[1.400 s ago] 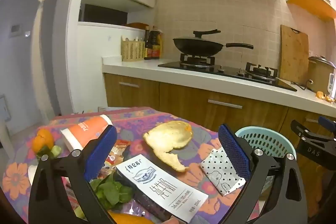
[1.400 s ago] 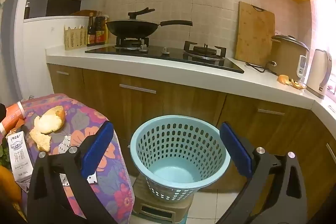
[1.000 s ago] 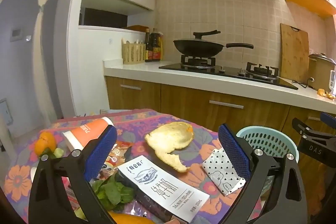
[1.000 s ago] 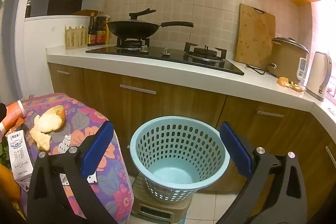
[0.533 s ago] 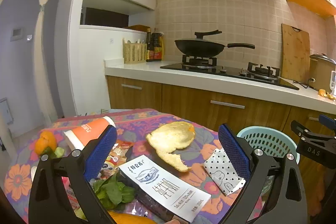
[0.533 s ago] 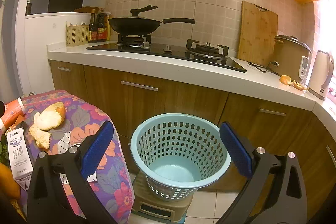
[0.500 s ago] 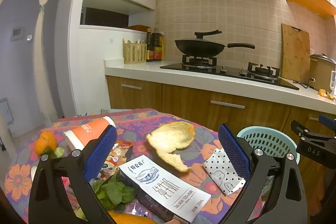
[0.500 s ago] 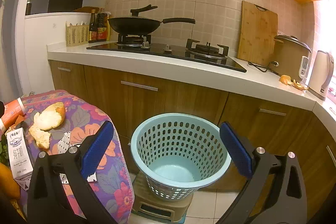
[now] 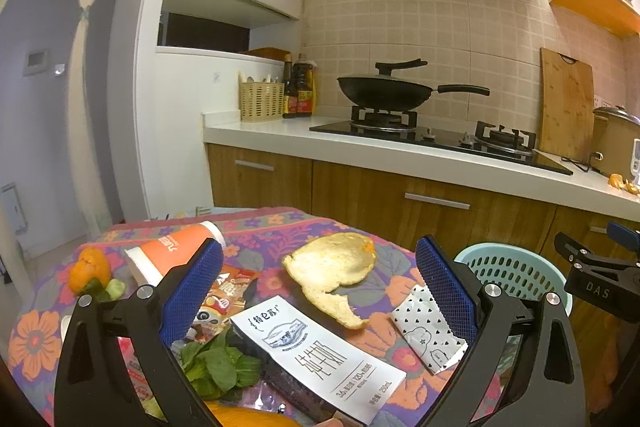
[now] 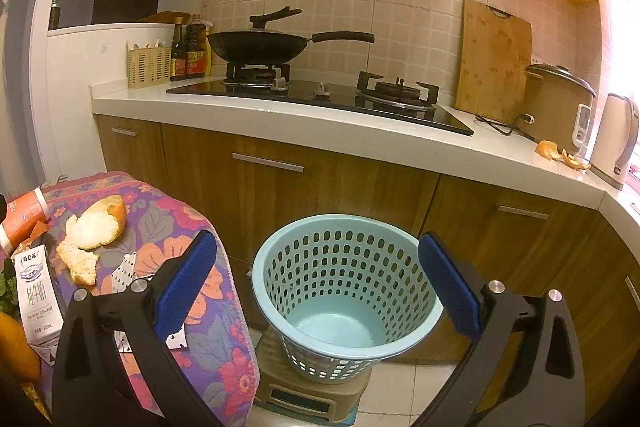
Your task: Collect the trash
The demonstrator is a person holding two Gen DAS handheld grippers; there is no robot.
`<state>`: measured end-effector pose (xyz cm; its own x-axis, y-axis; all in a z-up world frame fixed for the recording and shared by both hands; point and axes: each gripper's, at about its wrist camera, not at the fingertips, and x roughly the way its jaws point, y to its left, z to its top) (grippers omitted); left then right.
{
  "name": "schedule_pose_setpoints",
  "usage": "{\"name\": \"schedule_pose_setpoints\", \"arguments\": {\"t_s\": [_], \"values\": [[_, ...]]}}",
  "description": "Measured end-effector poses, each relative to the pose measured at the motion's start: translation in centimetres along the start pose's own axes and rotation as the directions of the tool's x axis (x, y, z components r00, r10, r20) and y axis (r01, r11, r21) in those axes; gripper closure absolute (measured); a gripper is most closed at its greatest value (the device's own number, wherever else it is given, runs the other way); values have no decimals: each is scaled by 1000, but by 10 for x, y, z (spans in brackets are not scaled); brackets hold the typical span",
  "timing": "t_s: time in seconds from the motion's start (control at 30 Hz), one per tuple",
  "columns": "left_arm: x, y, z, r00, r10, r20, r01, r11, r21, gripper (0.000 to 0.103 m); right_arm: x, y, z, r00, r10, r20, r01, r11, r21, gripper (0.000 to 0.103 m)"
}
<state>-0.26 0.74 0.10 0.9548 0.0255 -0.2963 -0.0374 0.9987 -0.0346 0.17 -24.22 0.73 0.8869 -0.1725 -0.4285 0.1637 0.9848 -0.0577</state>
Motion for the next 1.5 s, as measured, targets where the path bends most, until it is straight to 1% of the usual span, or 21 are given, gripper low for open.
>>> {"name": "schedule_pose_setpoints", "arguments": {"t_s": [1.0,1.17,1.33,1.5], "values": [[0,-4,-2,1000,2,-7,-2,1000,5,9,5,-3,-2,1000,-9,-16,9,1000,14,6],[-1,-2,-1,1000,-10,-4,10,1000,-4,9,4,-1,-3,1000,-12,-18,12,1000,12,6],[-3,0,1,1000,-24,5,24,1000,-18,9,3,1,-4,1000,10,-18,-10,1000,3,7],[-11,5,6,1000,-9,18,10,1000,-26,9,-1,1,-3,999,39,2,-39,999,-6,7]]}}
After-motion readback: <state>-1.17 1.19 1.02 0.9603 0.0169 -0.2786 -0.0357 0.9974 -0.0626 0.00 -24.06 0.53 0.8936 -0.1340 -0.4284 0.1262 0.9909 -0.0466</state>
